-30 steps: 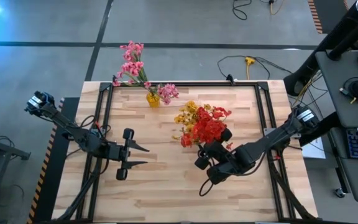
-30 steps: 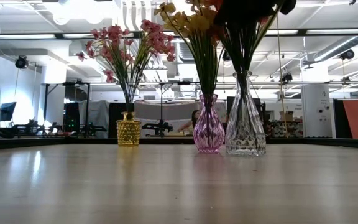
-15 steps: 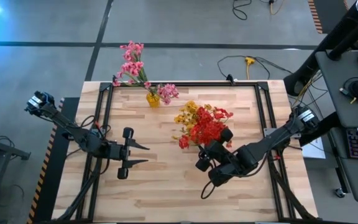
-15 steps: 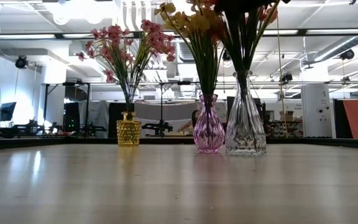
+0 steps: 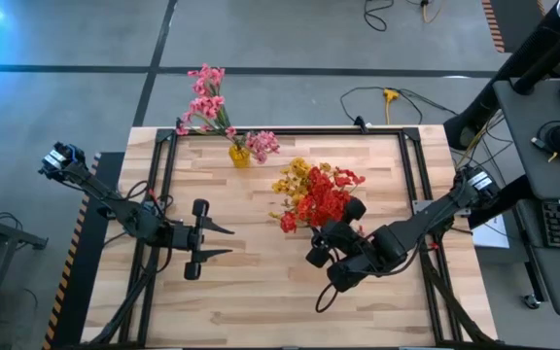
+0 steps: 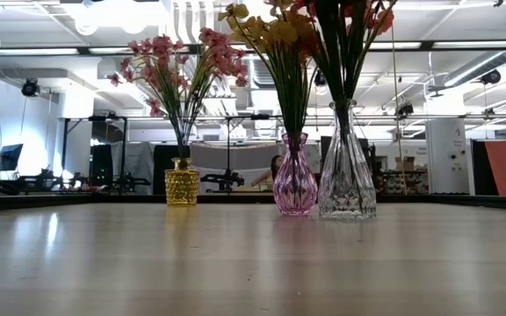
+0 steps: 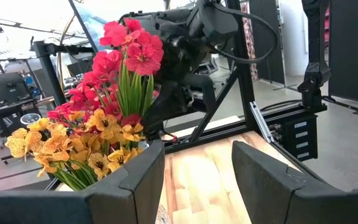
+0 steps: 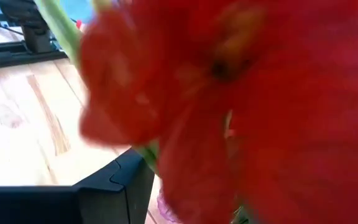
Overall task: Sort flowers into vase by color
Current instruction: Put the red flowers into the transparent vase
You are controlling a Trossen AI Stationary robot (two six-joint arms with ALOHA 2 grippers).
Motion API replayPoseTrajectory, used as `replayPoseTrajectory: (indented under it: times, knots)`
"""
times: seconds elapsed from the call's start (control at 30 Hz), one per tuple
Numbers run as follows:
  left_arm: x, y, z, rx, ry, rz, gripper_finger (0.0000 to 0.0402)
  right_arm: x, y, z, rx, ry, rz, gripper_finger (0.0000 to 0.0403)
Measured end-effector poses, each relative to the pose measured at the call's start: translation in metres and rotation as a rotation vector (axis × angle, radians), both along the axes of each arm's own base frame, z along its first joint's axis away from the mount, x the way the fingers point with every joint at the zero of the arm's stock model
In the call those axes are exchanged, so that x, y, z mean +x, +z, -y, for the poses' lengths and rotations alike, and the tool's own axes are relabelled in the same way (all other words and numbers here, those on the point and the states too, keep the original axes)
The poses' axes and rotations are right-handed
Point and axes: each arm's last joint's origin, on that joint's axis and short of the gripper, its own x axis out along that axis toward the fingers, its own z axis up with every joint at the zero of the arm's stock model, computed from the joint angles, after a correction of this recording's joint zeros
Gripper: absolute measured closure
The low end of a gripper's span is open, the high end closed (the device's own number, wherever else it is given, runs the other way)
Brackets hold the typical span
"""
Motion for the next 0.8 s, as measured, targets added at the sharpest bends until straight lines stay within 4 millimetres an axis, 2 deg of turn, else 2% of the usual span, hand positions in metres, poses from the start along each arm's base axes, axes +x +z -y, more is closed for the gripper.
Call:
replayPoseTrajectory:
  times: [0.37,0.8]
  knots:
    - [0.000,0.000,0.000,0.000,0.000,0.001,0.0231,-0.001,0.009,-0.005,0.002,0.020,0.008,0.0238]
    - [0.000,0.000,0.000,0.001,0.005,-0.002,0.0231,-0.005,0.014,-0.006,0.009,0.019,0.039,0.0180]
